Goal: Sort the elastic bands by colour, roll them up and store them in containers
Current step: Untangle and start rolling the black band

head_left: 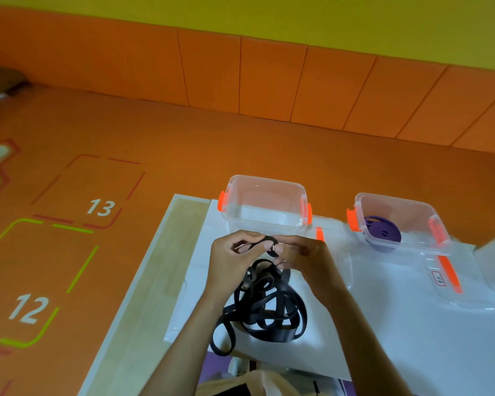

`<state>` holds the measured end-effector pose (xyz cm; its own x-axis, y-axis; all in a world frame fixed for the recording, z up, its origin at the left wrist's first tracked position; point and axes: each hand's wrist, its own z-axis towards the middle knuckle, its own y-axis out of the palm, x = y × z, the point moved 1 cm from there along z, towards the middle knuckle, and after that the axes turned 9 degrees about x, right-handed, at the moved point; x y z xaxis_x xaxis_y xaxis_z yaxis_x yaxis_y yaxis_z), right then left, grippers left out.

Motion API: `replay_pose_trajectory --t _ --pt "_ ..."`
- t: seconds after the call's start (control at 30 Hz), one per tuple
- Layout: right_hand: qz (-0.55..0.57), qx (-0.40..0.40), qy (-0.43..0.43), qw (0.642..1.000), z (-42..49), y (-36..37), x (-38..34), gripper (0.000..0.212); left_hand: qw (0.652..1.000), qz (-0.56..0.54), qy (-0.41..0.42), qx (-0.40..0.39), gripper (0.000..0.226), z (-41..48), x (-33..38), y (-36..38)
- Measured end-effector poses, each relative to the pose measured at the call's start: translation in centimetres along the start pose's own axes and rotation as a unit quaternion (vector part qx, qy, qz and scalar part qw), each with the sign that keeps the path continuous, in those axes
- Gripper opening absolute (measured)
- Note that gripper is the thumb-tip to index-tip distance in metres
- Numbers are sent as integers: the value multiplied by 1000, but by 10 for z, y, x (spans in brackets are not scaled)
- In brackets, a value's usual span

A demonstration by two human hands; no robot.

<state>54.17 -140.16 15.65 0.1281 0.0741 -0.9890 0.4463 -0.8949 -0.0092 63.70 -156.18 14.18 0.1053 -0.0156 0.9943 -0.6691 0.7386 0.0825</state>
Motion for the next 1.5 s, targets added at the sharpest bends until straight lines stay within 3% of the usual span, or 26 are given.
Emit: replay_pose_trajectory --t 0.13,0.27,0.43,0.6,0.77,0.97,1.17,1.27,1.4,1.5 --pt "31 -14 -8 999 0 -5 2 11 1000 -19 -16 -16 18 -5 -1 2" --pt "57 -30 21 998 -3 9 7 24 999 -2 -12 -43 24 -1 2 -5" --pt "-83 -45 -11 995 1 7 2 18 997 60 -1 -53 21 5 -1 -17" --pt "7 -13 7 1000 6 10 1 14 999 26 -6 -20 16 2 -3 -8" --pt "77 -14 33 996 5 6 2 15 998 -22 -20 -58 15 7 0 -7" --pt "-142 -59 -16 988 8 -8 -1 19 991 53 -12 -119 23 14 0 -13" --pt "-63 -31 3 998 6 -9 -6 16 989 107 3 -100 28 13 -1 -9" --pt "-36 -31 13 999 6 -10 -8 18 985 120 -5 -126 29 19 3 -9" --pt "-10 -80 39 996 5 -10 -13 29 975 168 40 -140 18 22 13 -10" --pt "6 -103 50 993 6 -10 -11 28 973 166 29 -160 15 25 21 -12"
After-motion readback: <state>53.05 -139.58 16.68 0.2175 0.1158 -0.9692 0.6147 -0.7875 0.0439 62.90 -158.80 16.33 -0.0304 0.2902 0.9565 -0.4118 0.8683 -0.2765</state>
